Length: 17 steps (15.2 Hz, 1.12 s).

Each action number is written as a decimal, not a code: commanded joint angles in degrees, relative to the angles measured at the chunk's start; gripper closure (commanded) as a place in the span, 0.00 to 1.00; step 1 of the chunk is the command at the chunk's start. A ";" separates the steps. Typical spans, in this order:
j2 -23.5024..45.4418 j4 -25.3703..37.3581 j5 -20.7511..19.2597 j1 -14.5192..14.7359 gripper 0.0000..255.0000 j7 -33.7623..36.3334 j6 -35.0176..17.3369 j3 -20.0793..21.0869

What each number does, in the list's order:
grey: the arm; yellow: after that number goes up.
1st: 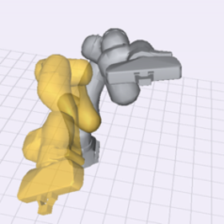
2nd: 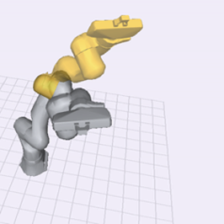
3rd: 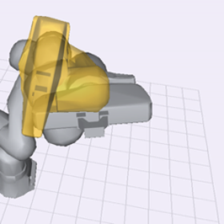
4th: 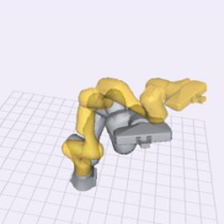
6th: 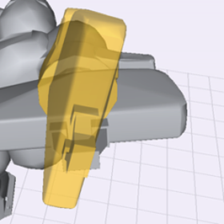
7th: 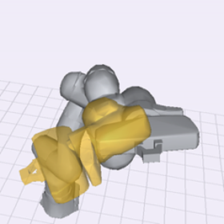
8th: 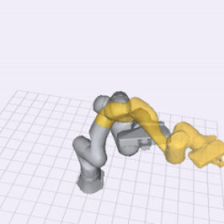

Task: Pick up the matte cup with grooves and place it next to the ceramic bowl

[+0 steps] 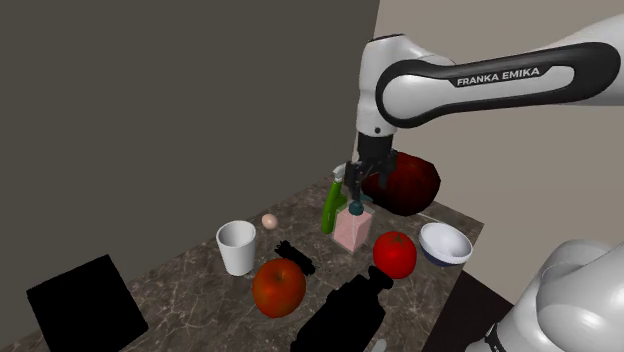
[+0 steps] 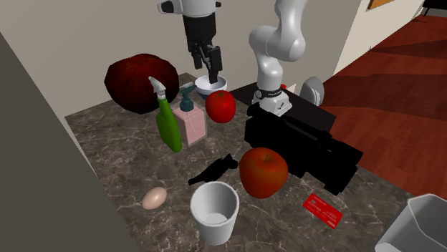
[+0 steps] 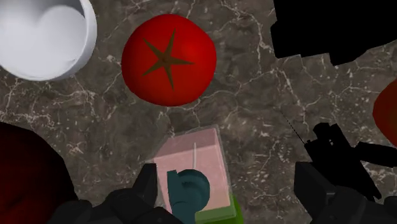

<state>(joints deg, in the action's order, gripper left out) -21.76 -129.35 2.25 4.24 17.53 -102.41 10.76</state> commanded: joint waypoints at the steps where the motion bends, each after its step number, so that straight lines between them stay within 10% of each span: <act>1: 3.38 1.96 0.71 0.58 0.00 1.07 -1.57 1.05; 17: 34.53 25.45 -0.21 6.20 0.00 9.58 -10.26 7.43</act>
<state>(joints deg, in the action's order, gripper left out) 10.47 -106.05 2.38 9.93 26.58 -112.42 17.94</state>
